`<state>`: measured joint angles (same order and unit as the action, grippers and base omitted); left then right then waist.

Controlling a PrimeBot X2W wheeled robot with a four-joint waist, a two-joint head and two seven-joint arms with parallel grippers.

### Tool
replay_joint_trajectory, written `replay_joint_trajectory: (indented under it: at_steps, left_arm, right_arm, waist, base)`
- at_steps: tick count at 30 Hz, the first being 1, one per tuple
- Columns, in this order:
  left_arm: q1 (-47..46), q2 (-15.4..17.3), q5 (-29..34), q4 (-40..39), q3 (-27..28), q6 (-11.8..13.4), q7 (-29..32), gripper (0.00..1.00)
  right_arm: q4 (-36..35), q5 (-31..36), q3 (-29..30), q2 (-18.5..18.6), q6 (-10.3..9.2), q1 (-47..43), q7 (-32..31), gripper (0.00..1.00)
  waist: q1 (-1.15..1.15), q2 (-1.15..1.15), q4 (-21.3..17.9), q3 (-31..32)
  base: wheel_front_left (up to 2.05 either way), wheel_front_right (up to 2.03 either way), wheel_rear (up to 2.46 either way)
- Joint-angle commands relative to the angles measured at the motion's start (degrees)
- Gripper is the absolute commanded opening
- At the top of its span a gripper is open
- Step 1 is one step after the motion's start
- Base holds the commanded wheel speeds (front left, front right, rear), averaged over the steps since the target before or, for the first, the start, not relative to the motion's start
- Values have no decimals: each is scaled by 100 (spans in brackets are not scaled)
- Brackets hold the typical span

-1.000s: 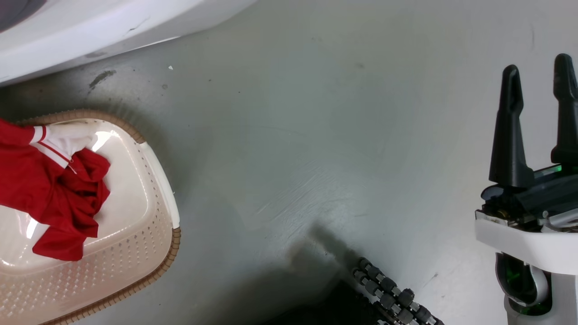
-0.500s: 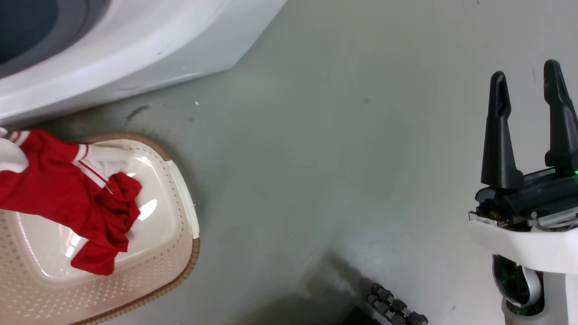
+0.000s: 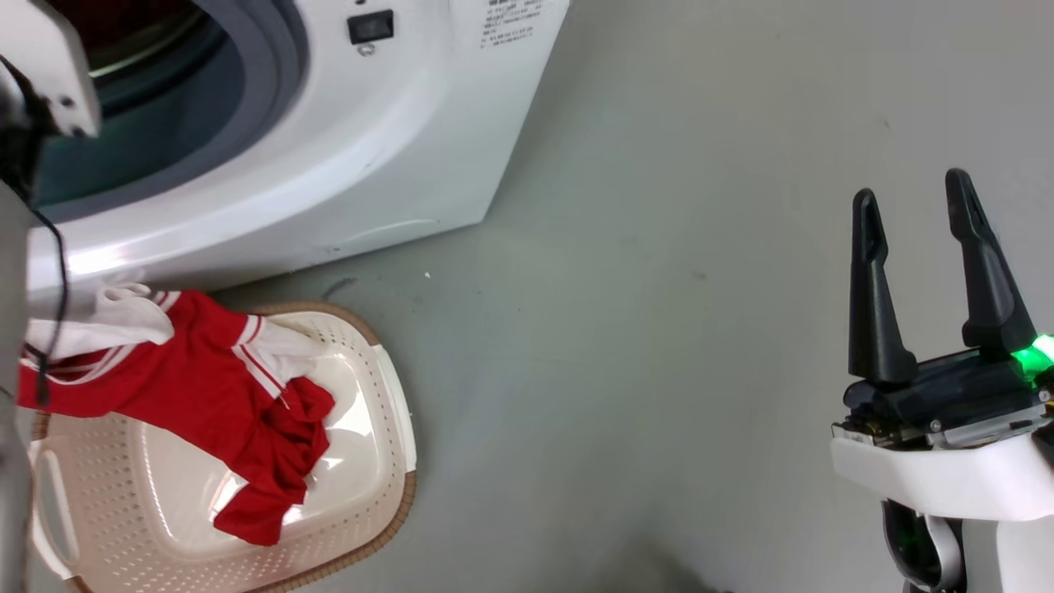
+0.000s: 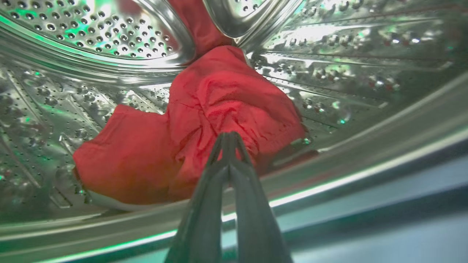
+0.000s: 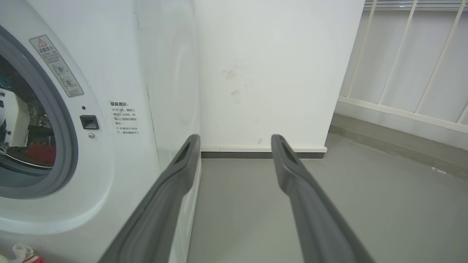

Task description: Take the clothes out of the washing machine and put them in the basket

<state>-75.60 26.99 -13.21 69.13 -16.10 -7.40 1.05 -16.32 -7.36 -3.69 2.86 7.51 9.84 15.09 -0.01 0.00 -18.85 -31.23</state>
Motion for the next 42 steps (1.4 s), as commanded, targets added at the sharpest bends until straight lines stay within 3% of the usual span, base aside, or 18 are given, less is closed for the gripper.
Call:
replay_joint_trajectory:
  at_steps: [1, 6, 7, 8, 13, 19, 28, 35, 42]
  left_arm:
    - [192, -33, -72, -15, -42, -1, -68, 0]
    - [387, -16, -212, -73, -189, -1, -85, 0]
    - [376, -25, -234, -89, -229, -1, -37, 20]
    - [342, -16, -242, -103, -281, -1, 31, 100]
    - [-35, 102, -246, -251, -432, -1, 326, 100]
    - [-741, 266, -336, -205, -438, -1, 1124, 100]
    - [-1867, 426, -210, -2, -693, 8, 2902, 100]
    - [-2456, 583, -136, 102, -835, 69, 3936, 100]
    - [-2503, 588, -77, 39, -981, 151, 4149, 100]
  right_arm:
    - [13, 61, -15, 2, -4, -74, 11, 100]
    - [3, 126, -64, 3, -4, -142, 11, 100]
    - [-3, 131, -69, 3, -4, -145, 11, 100]
    - [-10, 126, -73, 2, -4, -143, 11, 100]
    - [-60, 30, -82, 2, -4, -29, 11, 100]
    - [-116, -163, -80, 2, -4, 112, 11, 100]
    - [-211, -487, -62, 1, -4, 311, 11, 100]
    - [-306, -657, -63, 2, -4, 384, 11, 100]
    - [-369, -723, -3, 2, -4, 411, 11, 100]
  waist:
    - [1, 0, 124, 209]
    - [1, 0, 151, 302]
    - [1, 0, 148, 298]
    - [1, 0, 138, 281]
    - [1, 0, 21, 30]
    - [1, 0, -220, -504]
    - [1, 0, -540, -1224]
    - [1, 0, -728, -1598]
    - [1, 0, -752, -1782]
  base:
    - [0, 0, 0]
    - [0, 0, 0]
    - [0, 0, 0]
    - [0, 0, 0]
    - [0, 0, 0]
    - [0, 0, 0]
    - [0, 0, 0]
    - [0, 0, 0]
    - [0, 0, 0]
